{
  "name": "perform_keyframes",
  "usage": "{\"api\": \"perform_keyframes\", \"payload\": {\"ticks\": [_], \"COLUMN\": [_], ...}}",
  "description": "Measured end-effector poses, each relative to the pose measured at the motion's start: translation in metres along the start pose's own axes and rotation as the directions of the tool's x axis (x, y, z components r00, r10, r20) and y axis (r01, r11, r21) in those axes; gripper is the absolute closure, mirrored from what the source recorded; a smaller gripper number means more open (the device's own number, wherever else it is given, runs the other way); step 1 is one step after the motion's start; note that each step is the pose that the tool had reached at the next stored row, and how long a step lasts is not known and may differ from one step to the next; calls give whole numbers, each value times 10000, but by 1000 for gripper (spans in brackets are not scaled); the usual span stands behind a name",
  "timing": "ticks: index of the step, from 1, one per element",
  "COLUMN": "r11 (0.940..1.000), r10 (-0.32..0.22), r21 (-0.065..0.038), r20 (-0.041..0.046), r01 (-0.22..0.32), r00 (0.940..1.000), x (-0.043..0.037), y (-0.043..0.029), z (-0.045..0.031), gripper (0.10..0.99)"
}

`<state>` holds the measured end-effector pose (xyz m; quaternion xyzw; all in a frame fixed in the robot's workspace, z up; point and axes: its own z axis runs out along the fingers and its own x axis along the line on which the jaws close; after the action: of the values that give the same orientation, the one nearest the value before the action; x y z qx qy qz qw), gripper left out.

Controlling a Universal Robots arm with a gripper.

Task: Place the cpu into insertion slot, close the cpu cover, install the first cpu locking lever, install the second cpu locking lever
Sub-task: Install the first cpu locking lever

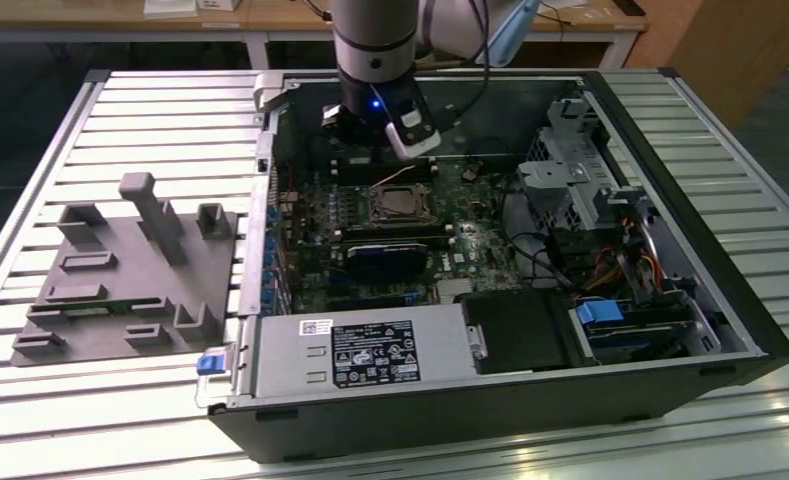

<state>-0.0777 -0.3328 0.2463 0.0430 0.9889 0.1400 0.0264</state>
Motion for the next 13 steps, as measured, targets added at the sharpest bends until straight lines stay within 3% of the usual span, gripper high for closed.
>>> {"api": "perform_keyframes", "payload": {"ticks": [8, 10, 13], "r11": [9997, 9996, 9999], "r10": [-240, -268, -82], "r21": [-65, -75, -64], "r20": [853, 955, 1028], "r01": [247, 276, 89], "r00": [9961, 9951, 9947], "x": [39, 45, 47], "y": [-14, -19, -28], "z": [18, 38, 66], "gripper": [984, 984, 984]}}
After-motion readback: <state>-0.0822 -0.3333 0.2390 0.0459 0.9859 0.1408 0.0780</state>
